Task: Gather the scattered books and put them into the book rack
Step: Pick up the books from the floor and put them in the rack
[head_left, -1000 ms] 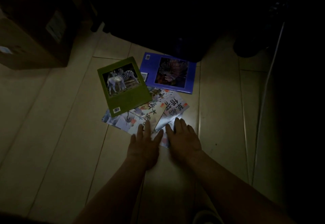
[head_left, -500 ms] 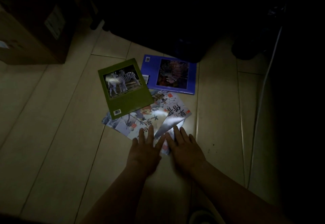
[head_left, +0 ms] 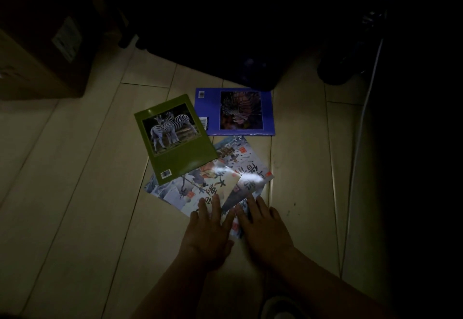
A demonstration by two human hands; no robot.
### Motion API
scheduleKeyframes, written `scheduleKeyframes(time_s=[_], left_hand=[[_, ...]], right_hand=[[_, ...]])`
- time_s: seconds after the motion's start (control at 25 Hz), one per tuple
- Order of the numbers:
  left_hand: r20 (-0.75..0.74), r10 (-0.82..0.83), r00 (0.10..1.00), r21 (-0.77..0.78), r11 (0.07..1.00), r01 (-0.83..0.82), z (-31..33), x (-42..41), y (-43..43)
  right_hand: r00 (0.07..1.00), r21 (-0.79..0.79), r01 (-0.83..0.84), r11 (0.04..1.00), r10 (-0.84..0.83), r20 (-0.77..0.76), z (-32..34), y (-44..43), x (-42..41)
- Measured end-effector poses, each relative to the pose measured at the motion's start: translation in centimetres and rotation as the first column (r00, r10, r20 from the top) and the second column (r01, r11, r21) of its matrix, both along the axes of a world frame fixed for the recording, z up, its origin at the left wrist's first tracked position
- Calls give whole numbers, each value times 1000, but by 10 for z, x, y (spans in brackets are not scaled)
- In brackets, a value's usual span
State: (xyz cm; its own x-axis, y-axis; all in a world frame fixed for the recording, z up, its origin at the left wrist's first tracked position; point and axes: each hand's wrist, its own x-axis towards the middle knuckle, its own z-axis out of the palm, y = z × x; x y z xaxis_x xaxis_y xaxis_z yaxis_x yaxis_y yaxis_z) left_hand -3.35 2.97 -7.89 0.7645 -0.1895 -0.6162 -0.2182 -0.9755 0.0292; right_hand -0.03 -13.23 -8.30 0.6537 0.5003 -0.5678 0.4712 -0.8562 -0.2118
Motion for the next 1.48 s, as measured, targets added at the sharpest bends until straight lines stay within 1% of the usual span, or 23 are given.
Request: scheduleKeyframes(time_s=[0.2, 0.36, 0.56, 0.68, 0.8, 0.88, 0.96, 1.04, 1.08, 1.12, 1.16, 1.24, 1.28, 1.36, 1.48], left_hand=[[-1, -44, 999, 15, 999, 44, 1, 1, 3], [37, -67, 997, 13, 998, 67, -1, -2, 6], [76, -101, 992, 10, 995, 101, 0, -5, 5], [89, -120, 989, -11, 993, 122, 1, -7, 3], [106, -189, 976, -45, 980, 195, 3, -2, 8], [177, -235, 956, -67, 966, 249, 5, 9, 13], [230, -232, 945, -77, 964, 255, 4, 25, 18], [302, -151, 941, -30, 985, 168, 0, 42, 25], [344, -83, 935, -5, 996, 90, 0, 51, 30], [349, -3, 937, 7, 1000, 1, 1, 59, 36], [321, 86, 943, 4, 996, -92, 0, 67, 43], [218, 235, 947, 8, 970, -243, -4, 80, 57], [164, 271, 949, 22, 960, -278, -5, 84, 62], [82, 289, 954, 24, 956, -292, -7, 85, 66], [40, 307, 951, -37, 951, -306, -11, 81, 66]], right_hand=[[1000, -9, -6, 1000, 6, -8, -2, -2, 0], [1000, -25, -12, 1000, 11, -22, -4, -4, -1], [1000, -7, -16, 1000, 16, 7, -2, -10, -4], [999, 1, -13, 1000, 13, 42, 0, -12, -6], [996, 13, -8, 1000, 7, 90, 1, -14, -9], [988, -6, -52, 999, 53, 147, 3, -12, -8], [973, -2, -76, 997, 74, 217, 6, -6, 1], [963, 11, -69, 998, 63, 261, 10, 2, 20], [965, 18, -51, 999, 44, 259, 11, 7, 32], [970, 27, -26, 999, 18, 243, 11, 13, 44], [977, 40, 2, 999, -11, 214, 10, 20, 55], [989, 57, 57, 997, -64, 130, 5, 31, 76], [992, 59, 76, 995, -81, 96, 3, 35, 87], [992, 36, 89, 995, -91, 86, -1, 39, 108], [995, -59, 82, 995, -78, 62, -2, 38, 139]])
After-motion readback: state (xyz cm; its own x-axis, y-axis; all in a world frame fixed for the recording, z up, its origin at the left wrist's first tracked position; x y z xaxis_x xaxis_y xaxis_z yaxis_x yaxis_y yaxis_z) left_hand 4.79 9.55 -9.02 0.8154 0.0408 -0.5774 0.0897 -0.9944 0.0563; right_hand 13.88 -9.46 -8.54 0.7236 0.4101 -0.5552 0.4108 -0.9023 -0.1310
